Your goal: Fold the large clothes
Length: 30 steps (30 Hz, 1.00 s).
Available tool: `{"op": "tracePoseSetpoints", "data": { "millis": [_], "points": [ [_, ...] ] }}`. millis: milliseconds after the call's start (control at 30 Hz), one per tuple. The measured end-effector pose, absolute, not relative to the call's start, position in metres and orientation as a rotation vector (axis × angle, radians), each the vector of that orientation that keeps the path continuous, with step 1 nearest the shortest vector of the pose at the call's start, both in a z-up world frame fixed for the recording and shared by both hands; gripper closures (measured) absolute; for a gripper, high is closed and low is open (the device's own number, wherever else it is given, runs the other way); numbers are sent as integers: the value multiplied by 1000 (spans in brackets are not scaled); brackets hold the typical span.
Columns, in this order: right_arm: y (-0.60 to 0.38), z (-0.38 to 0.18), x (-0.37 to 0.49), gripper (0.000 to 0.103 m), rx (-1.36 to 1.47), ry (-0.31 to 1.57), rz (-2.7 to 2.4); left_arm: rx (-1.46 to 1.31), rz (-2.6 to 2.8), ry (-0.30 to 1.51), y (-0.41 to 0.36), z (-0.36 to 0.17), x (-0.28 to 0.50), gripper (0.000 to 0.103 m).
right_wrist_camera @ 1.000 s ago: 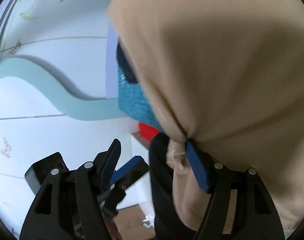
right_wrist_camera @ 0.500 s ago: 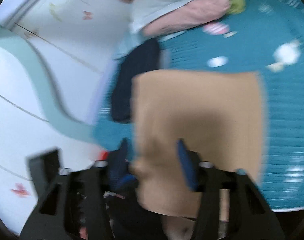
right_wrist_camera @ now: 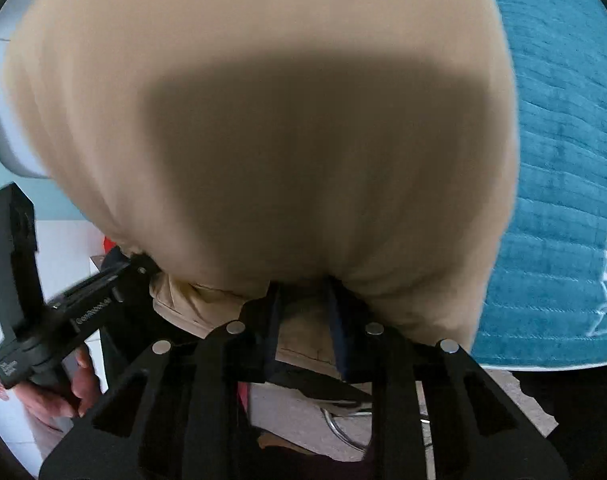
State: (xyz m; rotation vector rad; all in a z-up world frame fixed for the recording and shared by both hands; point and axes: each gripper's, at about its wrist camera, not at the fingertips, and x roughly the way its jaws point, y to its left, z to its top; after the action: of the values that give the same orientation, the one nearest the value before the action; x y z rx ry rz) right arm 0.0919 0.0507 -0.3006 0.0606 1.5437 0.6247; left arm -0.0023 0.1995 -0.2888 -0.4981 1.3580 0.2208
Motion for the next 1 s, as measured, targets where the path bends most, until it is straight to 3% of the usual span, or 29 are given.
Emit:
{"op": "tracePoseSetpoints", "data": {
  "millis": [200, 433, 500, 767, 1000],
  "points": [
    [37, -258, 81, 81, 100, 1479, 645, -425, 155, 1316, 192, -243, -9, 100],
    [22, -188, 119, 81, 69, 1251, 591, -332, 26, 1077, 182, -157, 10, 100],
    [23, -192, 135, 81, 71, 1253, 548, -321, 50, 1086, 181, -161, 26, 100],
    [63, -259, 185, 84, -7, 1300, 475, -279, 184, 1245, 196, -263, 101, 101],
    [41, -226, 187, 83, 113, 1348, 505, -240, 170, 1204, 195, -215, 96, 100]
  ]
}}
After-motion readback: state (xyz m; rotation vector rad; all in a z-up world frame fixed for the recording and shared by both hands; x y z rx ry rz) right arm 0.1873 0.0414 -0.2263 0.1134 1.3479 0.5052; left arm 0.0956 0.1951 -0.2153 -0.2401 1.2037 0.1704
